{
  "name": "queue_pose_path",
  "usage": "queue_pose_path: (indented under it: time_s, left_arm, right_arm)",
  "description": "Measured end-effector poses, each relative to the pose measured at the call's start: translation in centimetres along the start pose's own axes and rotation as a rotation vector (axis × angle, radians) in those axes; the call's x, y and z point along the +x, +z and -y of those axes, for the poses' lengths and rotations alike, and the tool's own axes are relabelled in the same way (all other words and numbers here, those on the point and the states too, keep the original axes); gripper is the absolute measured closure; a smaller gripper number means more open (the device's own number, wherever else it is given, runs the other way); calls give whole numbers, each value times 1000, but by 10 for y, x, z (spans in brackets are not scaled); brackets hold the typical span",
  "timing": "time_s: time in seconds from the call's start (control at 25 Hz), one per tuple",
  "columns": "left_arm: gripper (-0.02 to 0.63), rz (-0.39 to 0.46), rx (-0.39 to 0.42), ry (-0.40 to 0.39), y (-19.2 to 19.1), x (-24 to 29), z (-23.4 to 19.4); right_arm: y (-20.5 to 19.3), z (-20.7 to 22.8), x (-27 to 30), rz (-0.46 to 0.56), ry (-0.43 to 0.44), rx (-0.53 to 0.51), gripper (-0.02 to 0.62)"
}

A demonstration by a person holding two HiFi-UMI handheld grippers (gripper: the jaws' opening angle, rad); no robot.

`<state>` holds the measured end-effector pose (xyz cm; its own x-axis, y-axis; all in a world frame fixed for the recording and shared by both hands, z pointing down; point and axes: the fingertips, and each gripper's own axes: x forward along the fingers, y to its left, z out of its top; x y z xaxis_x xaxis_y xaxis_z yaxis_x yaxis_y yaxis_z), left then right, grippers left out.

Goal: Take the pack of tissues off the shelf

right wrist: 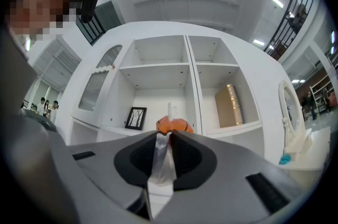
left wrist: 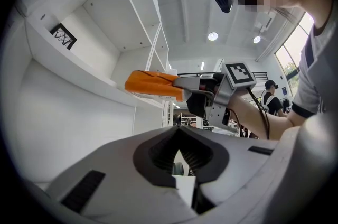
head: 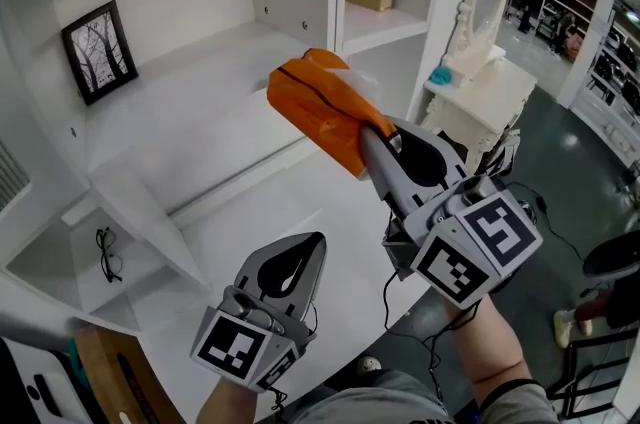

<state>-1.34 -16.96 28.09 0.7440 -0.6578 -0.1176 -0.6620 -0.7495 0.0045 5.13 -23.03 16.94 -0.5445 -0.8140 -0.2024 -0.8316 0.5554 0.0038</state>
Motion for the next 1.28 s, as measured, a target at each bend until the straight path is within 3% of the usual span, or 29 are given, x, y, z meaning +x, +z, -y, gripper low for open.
queue_pose_path:
  time_s: [1.28]
  left_arm:
    - [568, -10, 22, -4, 2, -4, 39]
  right_arm:
    - [-51, -14, -95, -49, -11, 64, 539]
